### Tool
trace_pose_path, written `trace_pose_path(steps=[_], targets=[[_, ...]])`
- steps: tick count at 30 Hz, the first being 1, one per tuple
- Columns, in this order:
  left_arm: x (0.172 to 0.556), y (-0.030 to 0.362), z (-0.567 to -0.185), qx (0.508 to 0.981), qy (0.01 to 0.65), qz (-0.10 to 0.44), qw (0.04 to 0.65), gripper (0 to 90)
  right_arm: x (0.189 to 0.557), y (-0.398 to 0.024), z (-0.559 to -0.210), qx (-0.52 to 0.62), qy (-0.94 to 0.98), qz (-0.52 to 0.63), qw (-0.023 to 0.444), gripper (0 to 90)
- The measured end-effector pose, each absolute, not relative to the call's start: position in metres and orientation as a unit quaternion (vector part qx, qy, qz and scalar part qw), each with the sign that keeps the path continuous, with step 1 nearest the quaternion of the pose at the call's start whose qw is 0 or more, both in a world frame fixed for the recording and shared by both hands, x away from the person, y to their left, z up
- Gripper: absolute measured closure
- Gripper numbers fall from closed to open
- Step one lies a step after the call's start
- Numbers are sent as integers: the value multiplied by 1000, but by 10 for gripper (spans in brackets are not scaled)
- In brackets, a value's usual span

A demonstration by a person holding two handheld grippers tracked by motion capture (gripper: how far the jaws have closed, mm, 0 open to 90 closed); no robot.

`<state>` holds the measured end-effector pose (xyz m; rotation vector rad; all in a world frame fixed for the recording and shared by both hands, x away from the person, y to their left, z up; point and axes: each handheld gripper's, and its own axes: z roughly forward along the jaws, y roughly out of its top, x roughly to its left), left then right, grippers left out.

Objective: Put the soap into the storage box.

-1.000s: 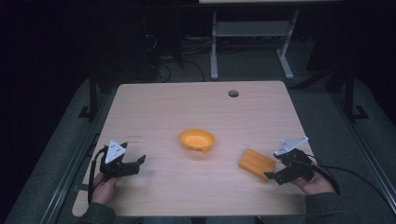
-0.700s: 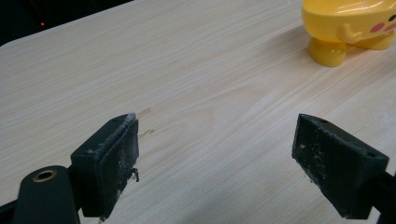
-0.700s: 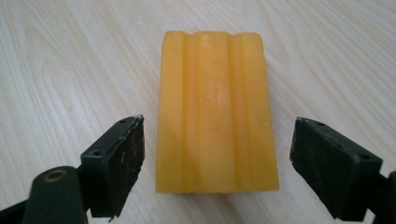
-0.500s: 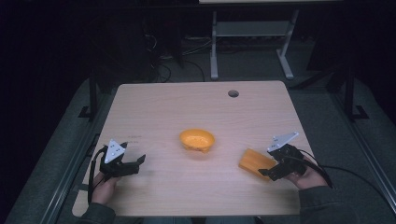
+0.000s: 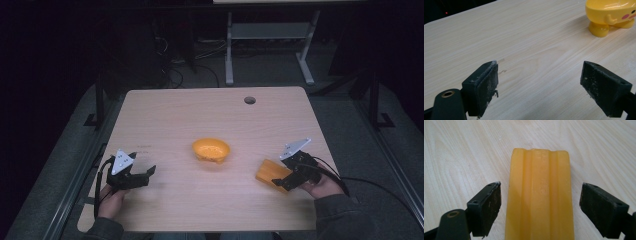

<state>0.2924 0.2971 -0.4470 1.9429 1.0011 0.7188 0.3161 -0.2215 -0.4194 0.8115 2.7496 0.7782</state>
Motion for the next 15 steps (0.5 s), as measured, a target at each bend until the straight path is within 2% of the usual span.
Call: trace_pose_path(steps=[15], targets=[[292, 297, -447, 772, 395, 285, 407, 140, 327, -211, -436, 275, 930, 235, 68, 155]])
